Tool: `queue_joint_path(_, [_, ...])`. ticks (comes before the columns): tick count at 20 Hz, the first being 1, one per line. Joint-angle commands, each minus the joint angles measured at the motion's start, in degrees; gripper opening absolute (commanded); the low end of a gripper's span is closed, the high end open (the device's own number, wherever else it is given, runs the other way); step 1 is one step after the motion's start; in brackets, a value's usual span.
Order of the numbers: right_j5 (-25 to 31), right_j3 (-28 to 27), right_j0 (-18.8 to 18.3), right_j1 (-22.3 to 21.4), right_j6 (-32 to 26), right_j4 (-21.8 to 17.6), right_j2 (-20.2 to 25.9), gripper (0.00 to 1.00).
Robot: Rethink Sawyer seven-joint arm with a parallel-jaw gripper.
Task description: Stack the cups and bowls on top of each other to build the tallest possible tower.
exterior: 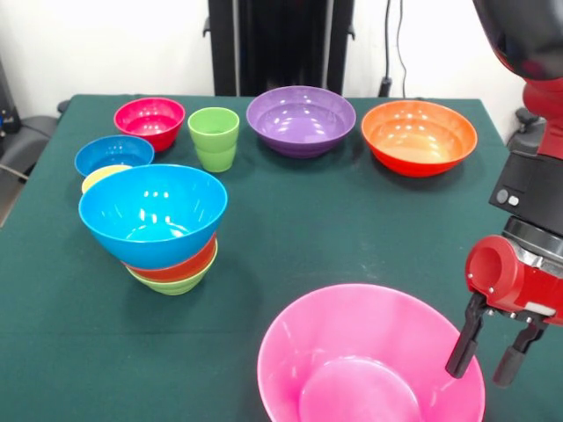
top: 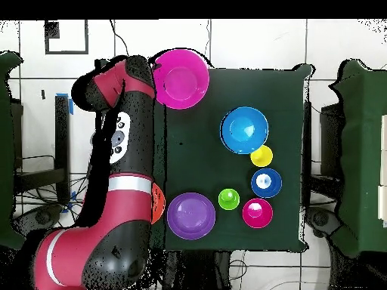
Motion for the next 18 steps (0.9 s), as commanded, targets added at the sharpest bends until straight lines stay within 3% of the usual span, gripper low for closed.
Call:
queue_joint_path(1, [1.1, 3.0, 0.1, 3.3, 9.3, 1.0, 3.5, 1.0])
queue_joint_path(18, [2.5, -3.6, 0.3, 8.7, 11.9, 1.3, 1.6, 1.0])
